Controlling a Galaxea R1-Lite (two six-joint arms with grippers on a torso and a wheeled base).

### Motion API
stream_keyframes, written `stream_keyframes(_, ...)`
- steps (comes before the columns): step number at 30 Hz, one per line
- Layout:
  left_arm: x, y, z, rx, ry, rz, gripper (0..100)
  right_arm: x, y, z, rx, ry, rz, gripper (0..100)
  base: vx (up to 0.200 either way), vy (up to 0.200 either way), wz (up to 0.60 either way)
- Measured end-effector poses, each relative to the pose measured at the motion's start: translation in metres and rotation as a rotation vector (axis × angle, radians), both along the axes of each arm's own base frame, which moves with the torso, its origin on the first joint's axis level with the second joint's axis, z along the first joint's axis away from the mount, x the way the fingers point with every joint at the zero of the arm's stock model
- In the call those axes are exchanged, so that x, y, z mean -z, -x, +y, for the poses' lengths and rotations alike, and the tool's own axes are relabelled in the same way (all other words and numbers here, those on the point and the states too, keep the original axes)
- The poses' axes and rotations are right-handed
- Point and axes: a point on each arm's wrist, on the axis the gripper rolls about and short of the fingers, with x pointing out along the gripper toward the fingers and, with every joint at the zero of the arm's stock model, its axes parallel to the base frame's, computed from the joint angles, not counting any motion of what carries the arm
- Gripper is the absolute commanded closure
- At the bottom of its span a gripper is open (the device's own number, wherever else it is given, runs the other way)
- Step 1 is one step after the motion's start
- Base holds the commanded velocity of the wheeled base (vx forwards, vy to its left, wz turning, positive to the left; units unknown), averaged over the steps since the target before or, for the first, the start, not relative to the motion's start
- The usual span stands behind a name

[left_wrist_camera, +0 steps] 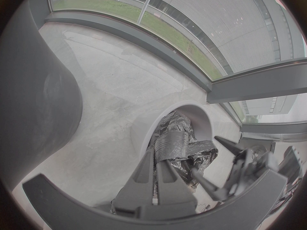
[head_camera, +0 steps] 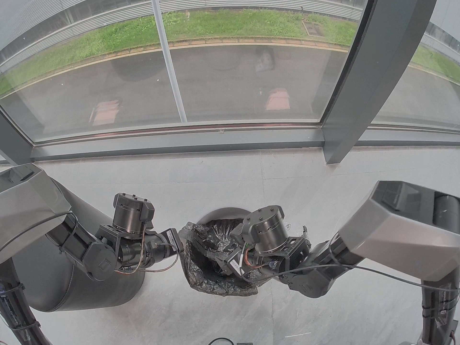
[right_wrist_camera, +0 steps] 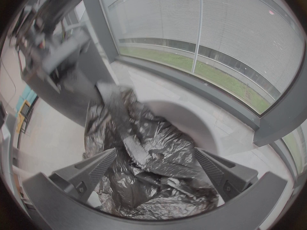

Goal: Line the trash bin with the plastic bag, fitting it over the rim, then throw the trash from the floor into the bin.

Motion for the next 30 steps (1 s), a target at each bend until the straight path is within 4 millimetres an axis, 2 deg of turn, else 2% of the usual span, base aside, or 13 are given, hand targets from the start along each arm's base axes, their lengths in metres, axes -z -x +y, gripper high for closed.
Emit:
stream_keyframes(5, -0.003, -0.002, -0.001, 0.001, 0.025, -0.050, 100, 0.026, -0.002, 0.008, 0.000, 0.068, 0.010, 0, 0.000, 0.000, 0.00)
stream_keyframes(12, -0.003, -0.002, 0.000, 0.000, 0.026, -0.055, 100, 0.045, -0.013, 0.020, 0.007, 0.103, -0.007, 0, 0.000, 0.000, 0.00)
stream_keyframes(23, -0.003, -0.002, 0.000, 0.001, 0.026, -0.052, 100, 0.065, -0.031, 0.032, 0.046, 0.131, -0.019, 0, 0.000, 0.000, 0.00)
stream_keyframes(30, -0.003, -0.002, 0.000, 0.000, 0.026, -0.053, 100, 0.069, -0.040, 0.039, 0.098, 0.133, -0.065, 0, 0.000, 0.000, 0.00)
